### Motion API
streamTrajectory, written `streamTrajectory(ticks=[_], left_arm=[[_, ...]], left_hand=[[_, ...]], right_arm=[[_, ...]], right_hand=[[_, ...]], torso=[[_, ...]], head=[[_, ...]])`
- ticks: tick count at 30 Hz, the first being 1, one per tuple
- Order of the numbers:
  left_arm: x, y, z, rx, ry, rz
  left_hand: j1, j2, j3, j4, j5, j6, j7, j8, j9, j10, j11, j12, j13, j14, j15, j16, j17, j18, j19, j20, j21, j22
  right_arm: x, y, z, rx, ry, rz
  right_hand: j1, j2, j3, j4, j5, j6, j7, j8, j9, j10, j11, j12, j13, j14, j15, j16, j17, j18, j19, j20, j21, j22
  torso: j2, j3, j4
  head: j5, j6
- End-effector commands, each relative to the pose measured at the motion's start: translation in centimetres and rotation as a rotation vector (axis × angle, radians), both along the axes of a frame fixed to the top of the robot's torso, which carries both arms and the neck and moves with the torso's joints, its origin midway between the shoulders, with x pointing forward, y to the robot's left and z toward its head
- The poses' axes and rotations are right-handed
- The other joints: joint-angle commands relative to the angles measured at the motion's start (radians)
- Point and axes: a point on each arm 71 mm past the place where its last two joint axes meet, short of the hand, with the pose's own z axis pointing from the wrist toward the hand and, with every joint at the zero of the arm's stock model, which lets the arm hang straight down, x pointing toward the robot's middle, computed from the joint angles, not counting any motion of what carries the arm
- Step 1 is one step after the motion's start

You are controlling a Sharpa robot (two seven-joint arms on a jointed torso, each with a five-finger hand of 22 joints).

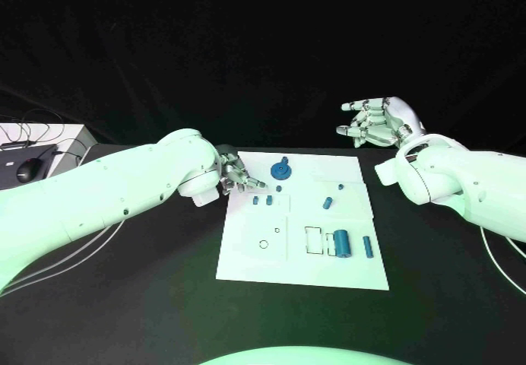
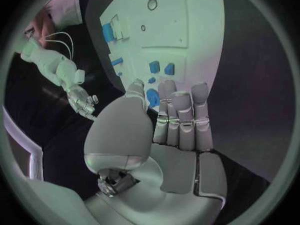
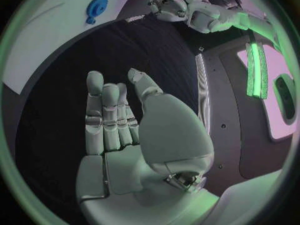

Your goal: Assemble the parts on the task board

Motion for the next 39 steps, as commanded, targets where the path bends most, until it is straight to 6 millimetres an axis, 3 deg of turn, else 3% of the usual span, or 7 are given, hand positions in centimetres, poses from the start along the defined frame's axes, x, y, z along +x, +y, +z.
streamTrajectory(ticks=[1,4,9,15,20,29,39], left_arm=[[0.2,0.0,0.7,-0.204,-0.019,0.028],[0.4,0.3,1.0,-0.278,-0.034,0.025],[0.6,0.2,1.7,-0.371,-0.115,-0.029],[0.3,-1.1,1.8,-0.35,-0.352,-0.2],[-0.2,-2.7,1.1,-0.282,-0.506,-0.343],[-0.4,-5.6,-1.1,-0.085,-0.625,-0.502],[0.0,-7.2,-2.6,0.059,-0.634,-0.54]], left_hand=[[0.037,0.036,-0.01,-0.037,0.006,-0.031,0.016,-0.004,-0.066,-0.032,0.016,-0.015,-0.032,-0.029,0.013,-0.023,-0.044,0.003,-0.015,0.016,-0.044,-0.028],[0.106,0.081,0.009,-0.087,0.01,-0.057,0.029,-0.011,-0.134,-0.064,0.03,-0.038,-0.068,-0.079,0.029,-0.06,-0.088,-0.004,-0.04,0.031,-0.091,-0.054],[0.252,0.11,0.109,-0.183,0.01,-0.073,0.067,-0.067,-0.31,-0.11,0.066,-0.179,-0.191,-0.188,0.066,-0.222,-0.22,-0.02,-0.107,0.061,-0.234,-0.143],[0.262,0.087,0.185,-0.266,0.006,-0.014,0.061,-0.113,-0.51,-0.05,0.071,-0.306,-0.309,-0.181,0.073,-0.32,-0.325,-0.021,-0.126,0.069,-0.277,-0.161],[0.239,0.061,0.188,-0.289,0.005,0.026,0.059,-0.176,-0.636,-0.035,0.09,-0.429,-0.307,-0.184,0.088,-0.337,-0.363,-0.015,-0.129,0.083,-0.306,-0.172],[0.222,0.014,0.2,-0.284,0.009,0.037,0.051,-0.202,-0.674,-0.04,0.105,-0.537,-0.31,-0.167,0.083,-0.129,-0.271,0.007,-0.079,0.075,-0.216,-0.094],[0.208,-0.024,0.227,-0.259,0.006,0.055,0.046,-0.204,-0.674,-0.027,0.106,-0.579,-0.311,-0.142,0.083,0.03,-0.267,0.032,-0.053,0.08,-0.134,-0.019]], right_arm=[[-0.1,0.0,0.1,-0.001,-0.011,0.014],[-0.1,-0.1,0.1,0.0,-0.015,0.011],[-0.1,-0.2,0.2,0.001,-0.02,0.009],[-0.1,-0.3,0.2,0.0,-0.027,0.007],[-0.1,-0.2,0.2,-0.004,-0.031,0.009],[-0.1,0.0,0.2,-0.009,-0.038,0.014],[-0.2,0.2,0.2,-0.01,-0.04,0.018]], right_hand=[[0.003,0.008,-0.002,-0.005,0.007,0.002,0.006,0.0,0.0,-0.003,-0.001,0.004,-0.002,-0.005,0.001,0.007,-0.002,0.019,-0.002,0.001,-0.002,0.021],[0.002,0.011,-0.002,-0.006,0.008,0.004,0.006,0.001,0.001,-0.003,-0.002,0.004,-0.002,-0.005,0.001,0.007,-0.002,0.019,-0.002,0.001,-0.001,0.021],[0.002,0.011,-0.001,-0.008,0.008,0.015,0.006,0.003,0.001,-0.003,-0.002,0.004,-0.003,-0.004,0.0,0.007,-0.002,0.019,-0.002,0.001,-0.001,0.021],[0.002,0.012,0.002,-0.012,0.008,0.025,0.005,0.005,0.002,-0.002,-0.003,-0.001,-0.007,-0.005,0.0,0.004,-0.004,0.018,-0.004,0.0,-0.001,0.02],[0.002,0.012,0.003,-0.013,0.009,0.027,0.004,0.005,0.002,-0.001,-0.003,-0.004,-0.01,-0.004,-0.001,0.003,-0.005,0.018,-0.004,0.0,-0.001,0.02],[0.001,0.012,0.006,-0.016,0.011,0.028,0.004,0.005,0.002,0.002,-0.004,-0.009,-0.016,-0.004,-0.001,-0.001,-0.006,0.017,-0.004,-0.001,-0.002,0.02],[0.0,0.011,0.008,-0.016,0.013,0.023,0.005,0.004,0.002,0.003,-0.003,-0.015,-0.023,-0.005,-0.001,-0.005,-0.008,0.016,-0.006,0.0,-0.005,0.02]], torso=[[0.001,0.0005,0.0001],[0.001,0.0004,0.0006],[0.0,-0.0002,0.0007],[0.0,-0.0003,0.001],[0.002,-0.0011,-0.0014],[0.004,-0.0001,-0.001],[0.008,-0.0008,-0.004]], head=[[-0.002,0.001],[-0.002,0.002],[-0.002,0.005],[-0.005,0.01],[-0.008,0.019],[-0.018,0.035],[-0.02,0.043]])
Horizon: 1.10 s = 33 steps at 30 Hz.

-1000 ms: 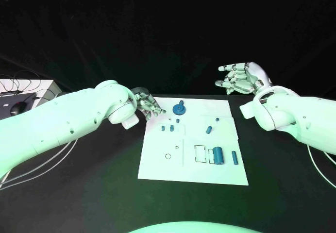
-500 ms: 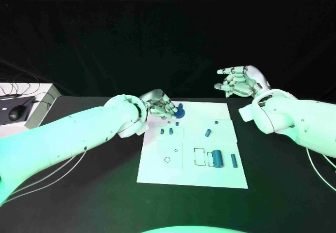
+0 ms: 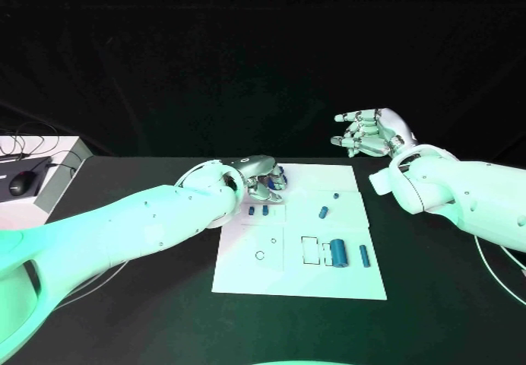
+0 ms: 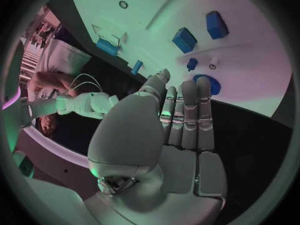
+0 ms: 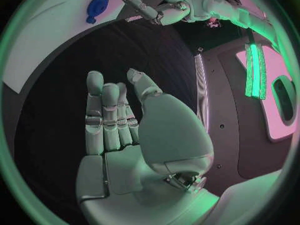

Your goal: Assemble the parts on the task board

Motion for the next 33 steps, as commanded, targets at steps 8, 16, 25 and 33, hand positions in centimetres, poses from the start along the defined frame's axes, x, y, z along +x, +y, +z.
streamTrajectory(ticks=[8,16,25,33], left_arm=[[0.3,-0.7,-0.4,0.129,-0.088,0.01],[0.6,-0.5,-0.7,0.169,-0.076,0.032],[0.9,-0.5,-1.1,0.192,-0.06,0.037],[1.1,-0.3,-1.4,0.202,-0.049,0.047]], left_hand=[[0.003,-0.024,0.02,0.018,-0.001,0.008,0.002,-0.004,-0.001,0.026,0.0,-0.038,-0.002,0.034,-0.001,0.085,-0.042,0.037,0.022,0.005,0.053,0.048],[0.008,-0.022,0.053,0.018,0.001,0.031,0.001,-0.004,-0.001,0.05,-0.005,-0.055,-0.002,0.047,-0.005,0.117,-0.064,0.046,0.031,0.004,0.074,0.067],[-0.005,-0.023,0.079,0.012,0.001,0.041,-0.003,-0.005,-0.001,0.08,-0.014,-0.068,-0.001,0.062,-0.012,0.131,-0.074,0.045,0.037,-0.003,0.088,0.08],[-0.012,-0.025,0.085,0.01,0.001,0.032,-0.001,-0.005,-0.002,0.087,-0.015,-0.073,-0.001,0.066,-0.014,0.134,-0.078,0.046,0.039,-0.004,0.09,0.083]], right_arm=[[-0.1,0.3,0.1,-0.008,-0.02,0.015],[-0.1,0.3,0.1,-0.008,-0.019,0.016],[-0.1,0.4,0.1,-0.008,-0.019,0.019],[-0.1,0.5,0.1,-0.009,-0.02,0.021]], right_hand=[[-0.004,0.007,0.002,-0.005,0.004,0.001,0.004,0.004,0.001,0.0,-0.006,-0.004,-0.001,-0.005,-0.001,-0.005,-0.002,0.012,-0.006,0.0,-0.005,0.02],[-0.004,0.008,0.004,-0.005,0.006,0.004,0.004,0.004,0.001,0.002,-0.006,-0.004,-0.003,-0.003,-0.002,-0.005,-0.002,0.012,-0.004,-0.001,-0.006,0.021],[-0.004,0.008,0.004,-0.005,0.006,0.004,0.004,0.004,0.001,0.002,-0.006,-0.004,-0.003,-0.003,-0.002,-0.005,-0.002,0.012,-0.004,-0.001,-0.006,0.021],[-0.004,0.008,0.004,-0.005,0.006,0.004,0.004,0.004,0.001,0.002,-0.006,-0.004,-0.003,-0.003,-0.002,-0.005,-0.002,0.012,-0.004,-0.001,-0.006,0.021]], torso=[[0.001,-0.0006,-0.0007],[0.0,-0.0001,-0.0001],[0.001,-0.0013,-0.0012],[0.0,-0.0006,0.0002]], head=[[-0.003,0.0],[-0.005,-0.003],[-0.004,-0.007],[-0.006,-0.01]])
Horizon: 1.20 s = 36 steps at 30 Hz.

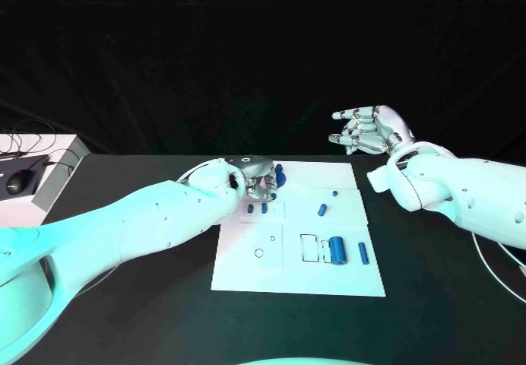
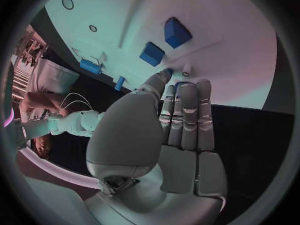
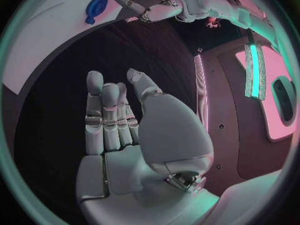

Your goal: Assemble the parts on the task board

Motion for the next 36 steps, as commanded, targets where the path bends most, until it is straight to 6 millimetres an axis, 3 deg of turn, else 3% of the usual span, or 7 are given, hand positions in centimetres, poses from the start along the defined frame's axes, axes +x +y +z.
streamTrajectory(ticks=[1,23,36], left_arm=[[-0.01,-0.1,-0.25,0.021,0.013,0.0],[-0.5,-0.8,-0.7,-0.013,0.038,-0.016],[-0.46,-0.81,-1.04,0.014,0.074,-0.006]], left_hand=[[-0.011,-0.001,0.008,0.003,0.001,-0.006,0.004,-0.004,-0.001,0.01,-0.001,-0.005,0.0,0.01,0.0,0.006,-0.002,0.015,0.008,0.0,0.006,0.002],[-0.014,-0.006,0.033,0.001,0.0,-0.037,0.002,-0.005,-0.002,0.021,-0.001,-0.028,-0.001,0.02,0.0,0.01,-0.005,0.019,0.013,0.0,0.013,0.009],[-0.01,0.003,0.064,-0.008,0.0,-0.019,0.014,-0.005,-0.002,0.028,-0.002,-0.033,-0.001,0.02,-0.001,0.014,-0.005,0.022,0.011,0.001,0.019,0.016]], right_arm=[[-0.07,0.22,0.11,-0.007,-0.016,0.015],[-0.06,0.36,0.1,-0.007,-0.014,0.018],[-0.07,0.44,0.11,-0.007,-0.014,0.02]], right_hand=[[-0.004,0.008,0.001,-0.002,0.007,0.002,0.006,0.004,0.001,0.0,-0.008,-0.004,-0.001,-0.003,-0.002,-0.005,-0.001,0.019,-0.004,-0.001,-0.006,0.02],[-0.005,0.009,0.005,-0.007,0.008,0.014,0.005,0.006,0.002,0.003,-0.01,-0.003,-0.005,0.001,-0.003,-0.006,0.0,0.018,-0.002,-0.003,-0.006,0.021],[-0.003,0.012,0.008,-0.011,0.008,0.015,0.005,0.005,0.001,0.004,-0.01,-0.004,-0.007,0.001,-0.004,-0.006,0.0,0.018,-0.002,-0.003,-0.005,0.021]], torso=[[0.0,-0.0005,0.0009],[0.0,0.0008,0.0001],[0.0,0.001,-0.0008]], head=[[-0.002,-0.002],[-0.003,-0.004],[-0.006,-0.007]])
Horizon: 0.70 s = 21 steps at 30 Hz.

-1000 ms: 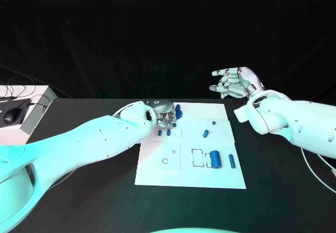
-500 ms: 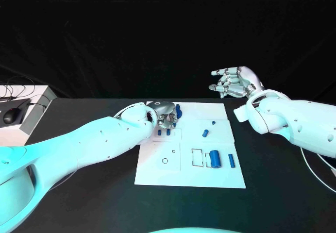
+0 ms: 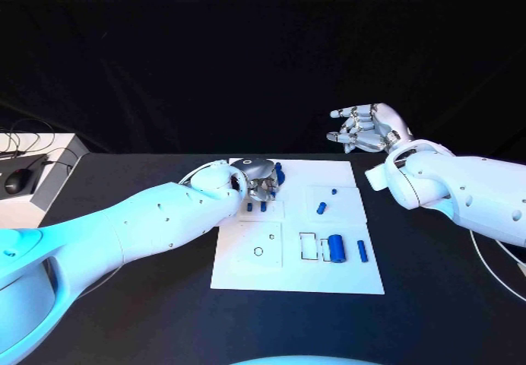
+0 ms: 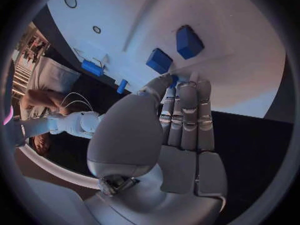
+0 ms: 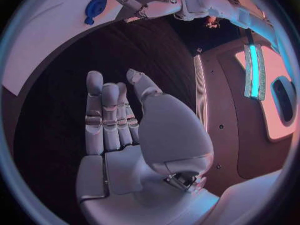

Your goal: Assemble the parts on the task board

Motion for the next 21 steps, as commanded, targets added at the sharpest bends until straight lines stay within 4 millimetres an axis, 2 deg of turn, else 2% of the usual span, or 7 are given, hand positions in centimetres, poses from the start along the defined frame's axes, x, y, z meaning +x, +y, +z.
streamTrajectory(ticks=[1,13,21], left_arm=[[-0.12,-0.23,-0.31,0.019,0.036,-0.003],[0.0,-0.02,-0.45,0.032,0.047,0.009],[0.02,-0.03,-0.14,-0.001,0.016,0.0]], left_hand=[[-0.006,0.009,0.012,-0.002,-0.001,0.011,0.005,-0.005,-0.001,0.011,0.001,-0.004,-0.001,0.006,-0.002,0.006,-0.001,0.011,0.005,0.0,0.007,0.002],[-0.004,0.023,0.061,-0.028,-0.001,0.028,0.015,-0.005,-0.001,0.048,-0.005,-0.023,-0.001,0.016,-0.008,0.004,0.0,0.014,0.005,-0.004,0.024,0.016],[-0.011,0.026,0.093,-0.036,-0.003,0.054,0.011,-0.005,0.0,0.07,-0.011,-0.036,-0.001,0.034,-0.012,-0.006,-0.003,0.011,0.01,-0.013,0.03,0.018]], right_arm=[[-0.06,0.22,0.09,-0.005,-0.012,0.015],[-0.06,0.23,0.1,-0.005,-0.013,0.015],[-0.06,0.24,0.11,-0.005,-0.013,0.015]], right_hand=[[0.001,0.008,0.003,-0.005,0.005,0.002,0.002,0.005,0.002,0.001,-0.005,-0.004,-0.001,0.001,-0.004,-0.006,0.0,0.019,-0.002,-0.003,-0.005,0.022],[-0.002,0.009,0.004,-0.006,0.005,0.005,0.002,0.005,0.002,0.002,-0.005,-0.005,-0.001,0.001,-0.004,-0.006,0.001,0.019,-0.003,-0.003,-0.003,0.022],[-0.002,0.009,0.004,-0.006,0.005,0.005,0.002,0.005,0.002,0.002,-0.005,-0.005,-0.001,0.001,-0.004,-0.006,0.001,0.019,-0.003,-0.003,-0.003,0.022]], torso=[[0.0,-0.0003,-0.0008],[0.0,-0.0007,0.0007],[-0.001,-0.001,0.001]], head=[[-0.002,-0.001],[-0.003,-0.003],[-0.003,-0.003]])
